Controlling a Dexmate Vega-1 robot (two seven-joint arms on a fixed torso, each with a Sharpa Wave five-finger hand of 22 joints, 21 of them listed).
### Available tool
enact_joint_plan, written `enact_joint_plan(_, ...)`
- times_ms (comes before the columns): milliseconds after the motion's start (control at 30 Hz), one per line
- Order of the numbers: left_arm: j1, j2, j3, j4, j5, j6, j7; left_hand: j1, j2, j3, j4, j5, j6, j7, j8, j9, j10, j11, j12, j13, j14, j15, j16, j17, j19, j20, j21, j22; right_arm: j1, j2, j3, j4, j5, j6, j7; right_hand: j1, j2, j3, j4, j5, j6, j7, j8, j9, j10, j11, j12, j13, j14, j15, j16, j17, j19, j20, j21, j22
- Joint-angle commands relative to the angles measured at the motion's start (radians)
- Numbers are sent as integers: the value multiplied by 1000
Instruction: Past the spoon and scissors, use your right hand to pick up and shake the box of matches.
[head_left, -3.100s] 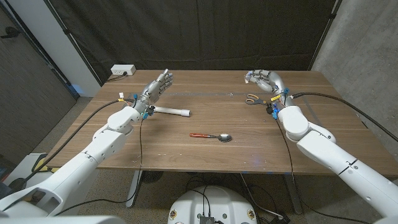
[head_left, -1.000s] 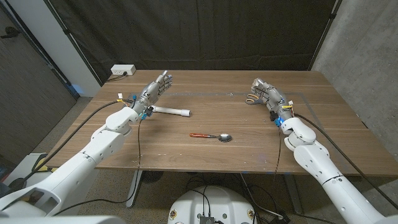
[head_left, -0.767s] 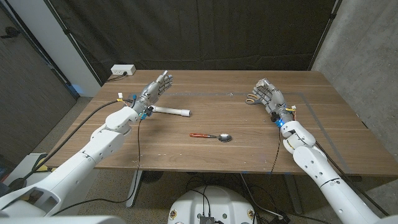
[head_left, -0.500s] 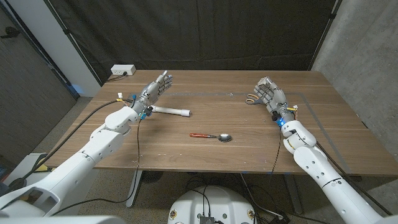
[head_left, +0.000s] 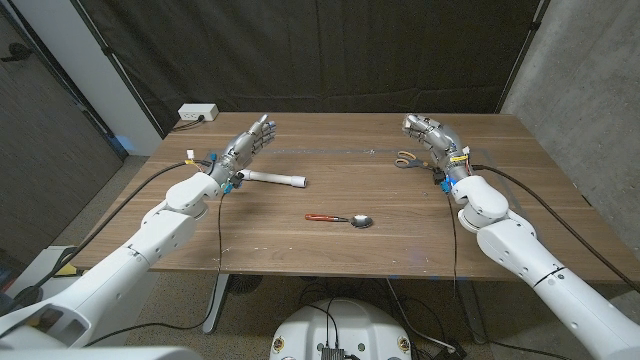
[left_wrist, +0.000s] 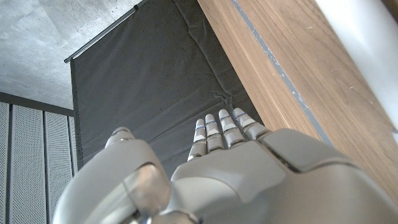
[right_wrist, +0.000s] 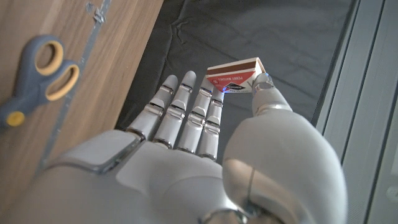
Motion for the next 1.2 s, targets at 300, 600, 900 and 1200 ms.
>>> enact_joint_plan(300,-7,-5,-2,16,-4,-8,-1,10,3,-9,3,-4,11,2,0,2,6,-3,-3,5,9,-2,1,3,-9,6,-1,6,182,-224,-266,-292,-760,-515,48,56,33,6,-11,8,222,-158,22,3,141,-108,5,6,1,-115,-1,2,-20,-15,-5,1)
enact_joint_plan(600,-15,-13,2,23,0,-9,1,11,3,-11,3,-4,12,2,0,2,6,-4,-3,5,9,-3,1,3,-14,7,-3,6,196,-218,-268,-288,-776,-551,96,51,29,4,-8,9,237,-159,23,2,157,-107,7,6,9,-118,1,2,-31,-11,-8,0)
enact_joint_plan(900,-15,-10,3,12,6,1,14,11,4,-12,3,-4,12,1,0,2,6,-4,-3,5,7,-2,0,3,-15,6,-3,6,81,-103,-98,-136,-448,-235,-6,45,38,5,-2,9,229,-157,17,1,158,-110,4,6,16,-121,3,4,-32,-12,-7,0)
enact_joint_plan(1200,-22,-9,7,11,6,13,10,12,5,-13,3,-4,11,2,-1,2,6,-6,-4,5,6,-3,0,3,-15,6,-3,6,12,117,19,80,63,169,101,46,45,5,-1,8,225,-158,10,0,161,-104,1,5,40,-121,10,5,9,-33,9,0)
